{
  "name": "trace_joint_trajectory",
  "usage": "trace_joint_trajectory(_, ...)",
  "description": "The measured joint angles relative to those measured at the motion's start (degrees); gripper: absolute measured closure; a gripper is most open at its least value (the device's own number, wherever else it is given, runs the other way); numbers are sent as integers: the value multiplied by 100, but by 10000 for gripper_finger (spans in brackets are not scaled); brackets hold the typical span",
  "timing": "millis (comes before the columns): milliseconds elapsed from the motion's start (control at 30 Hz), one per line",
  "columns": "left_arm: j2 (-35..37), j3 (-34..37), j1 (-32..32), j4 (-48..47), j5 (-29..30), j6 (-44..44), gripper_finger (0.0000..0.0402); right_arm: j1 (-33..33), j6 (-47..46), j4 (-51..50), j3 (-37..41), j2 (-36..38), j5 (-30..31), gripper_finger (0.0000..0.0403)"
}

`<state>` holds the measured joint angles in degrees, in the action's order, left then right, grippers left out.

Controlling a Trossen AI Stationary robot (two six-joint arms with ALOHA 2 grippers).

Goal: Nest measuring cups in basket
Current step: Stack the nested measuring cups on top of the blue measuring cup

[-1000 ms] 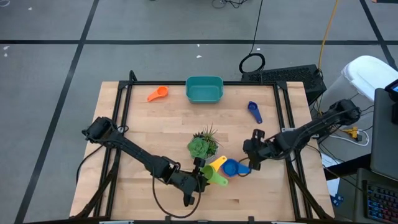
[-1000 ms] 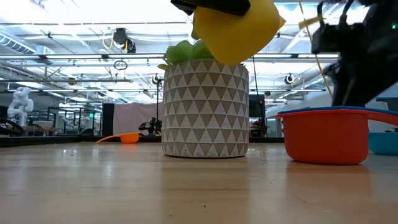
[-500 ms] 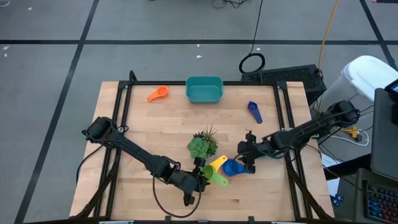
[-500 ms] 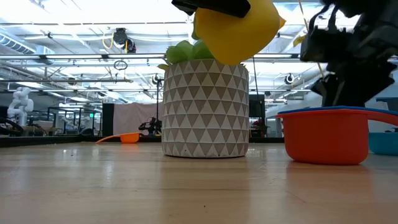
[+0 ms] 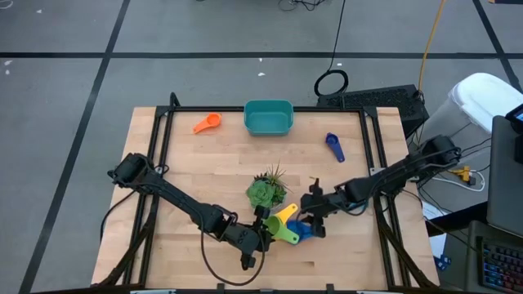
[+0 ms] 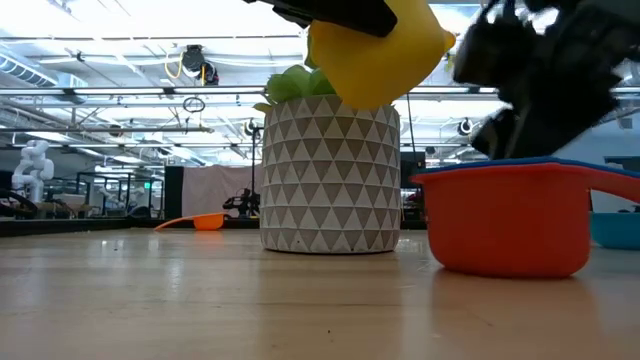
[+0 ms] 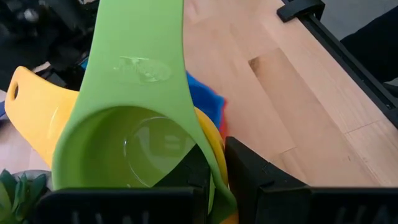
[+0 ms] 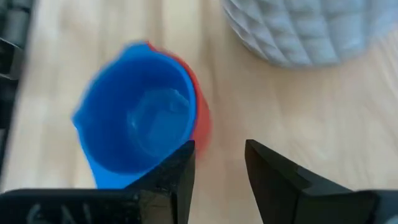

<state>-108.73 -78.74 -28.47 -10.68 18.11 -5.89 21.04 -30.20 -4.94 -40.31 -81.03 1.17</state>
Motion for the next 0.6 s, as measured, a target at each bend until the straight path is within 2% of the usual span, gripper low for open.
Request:
trace_joint_trajectory(200,0,0,30,19,0,-1,365,216,142,172,-435,-256,26,271)
trace_joint_trajectory(333,0,0,66,139,-1,5,365,244,253,135,-527,-188,326,271)
trace_joint_trajectory(600,0,0,81,796,-24,-1,365,244,59,-1592,-520,908,1212,271)
